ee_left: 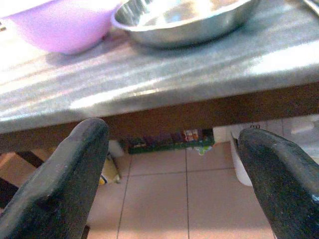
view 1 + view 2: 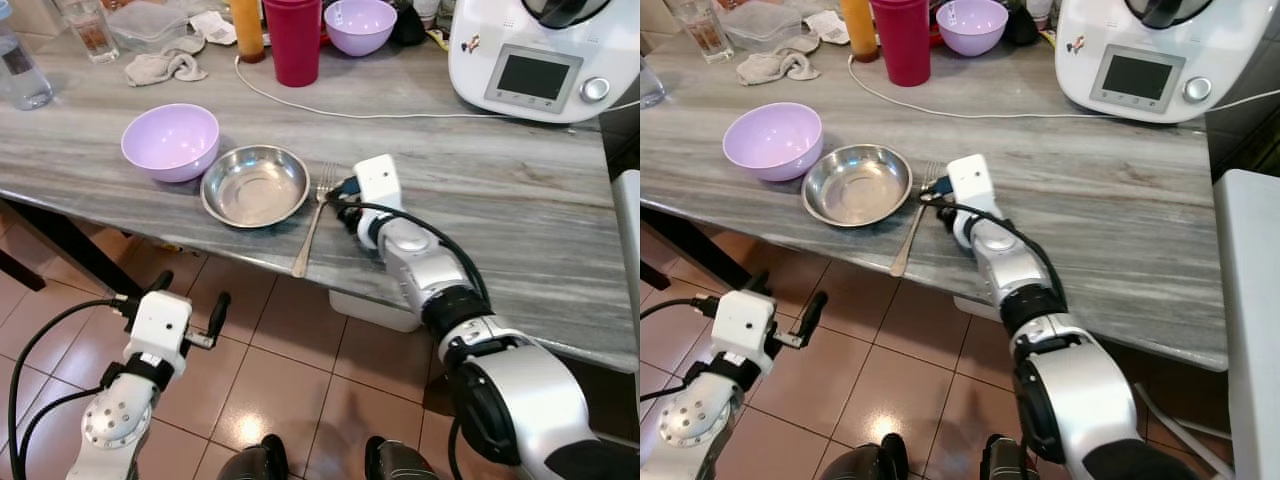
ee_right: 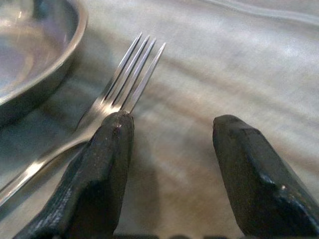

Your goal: Setting the table

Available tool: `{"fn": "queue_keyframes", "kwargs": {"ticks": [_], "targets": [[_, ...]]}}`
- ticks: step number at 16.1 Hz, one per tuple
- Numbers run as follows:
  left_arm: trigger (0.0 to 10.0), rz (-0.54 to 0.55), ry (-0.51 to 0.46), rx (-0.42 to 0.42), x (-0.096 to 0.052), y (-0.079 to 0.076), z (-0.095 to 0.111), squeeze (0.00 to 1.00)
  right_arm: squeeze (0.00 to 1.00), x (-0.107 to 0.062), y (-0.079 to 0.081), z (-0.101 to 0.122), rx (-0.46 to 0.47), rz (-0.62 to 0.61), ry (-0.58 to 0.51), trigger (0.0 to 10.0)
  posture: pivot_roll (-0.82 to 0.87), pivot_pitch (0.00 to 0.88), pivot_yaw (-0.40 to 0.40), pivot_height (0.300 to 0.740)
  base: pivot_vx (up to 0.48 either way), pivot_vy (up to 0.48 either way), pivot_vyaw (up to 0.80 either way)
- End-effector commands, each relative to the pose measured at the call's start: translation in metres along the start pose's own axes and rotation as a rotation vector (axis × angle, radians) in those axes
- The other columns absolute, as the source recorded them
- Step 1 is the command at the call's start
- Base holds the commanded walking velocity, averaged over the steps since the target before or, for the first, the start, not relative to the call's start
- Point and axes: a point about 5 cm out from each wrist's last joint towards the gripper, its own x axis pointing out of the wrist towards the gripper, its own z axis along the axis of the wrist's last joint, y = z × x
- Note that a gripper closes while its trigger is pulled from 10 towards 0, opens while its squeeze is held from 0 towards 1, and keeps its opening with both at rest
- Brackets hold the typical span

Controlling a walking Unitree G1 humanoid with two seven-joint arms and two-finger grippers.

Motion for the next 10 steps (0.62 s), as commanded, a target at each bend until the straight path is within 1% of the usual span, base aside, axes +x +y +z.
{"fn": "queue_keyframes", "kwargs": {"ticks": [1,2,5,6,7,8,9,10], "targets": [[10.0,0.007,-0.015,-0.001,0.001,0.0,0.006,0.0,0.0,-0.002,-0.006,0.001,0.007,-0.036,-0.029,10.0,-0.1,0.217,0.024,0.74,0.0,0.0,0.0],[10.0,0.002,-0.025,-0.003,0.004,-0.001,0.009,0.0,0.0,-0.005,-0.01,0.002,0.005,-0.063,-0.045,10.0,-0.1,0.209,0.027,0.74,0.0,0.0,0.0],[10.0,-0.012,-0.059,-0.009,0.012,-0.004,0.015,0.0,0.0,-0.018,-0.022,0.001,0.0,-0.163,-0.116,10.0,-0.12,0.189,0.032,0.74,0.0,0.0,0.0],[10.0,-0.01,-0.076,-0.011,0.017,-0.003,0.019,0.0,0.0,-0.028,-0.028,-0.002,-0.011,-0.206,-0.147,10.0,-0.12,0.177,0.036,0.74,0.0,0.0,0.0],[10.0,-0.005,-0.082,-0.011,0.019,-0.003,0.02,0.0,0.0,-0.034,-0.03,-0.003,-0.009,-0.225,-0.171,10.0,-0.13,0.173,0.037,0.74,0.0,0.0,0.0],[10.0,0.012,-0.092,-0.006,0.022,-0.001,0.022,0.0,0.0,-0.045,-0.035,-0.007,-0.029,-0.257,-0.199,10.0,-0.13,0.167,0.04,0.74,0.0,0.0,0.0],[10.0,0.018,-0.094,-0.006,0.024,0.0,0.023,0.0,0.0,-0.052,-0.039,-0.01,-0.038,-0.279,-0.215,10.0,-0.14,0.16,0.043,0.74,0.0,0.0,0.0],[10.0,0.027,-0.09,-0.007,0.027,0.0,0.02,0.0,0.85,-0.07,-0.045,-0.025,-0.041,-0.312,-0.216,6.4,-0.15,0.145,0.049,0.74,0.0,0.0,0.0]]}}
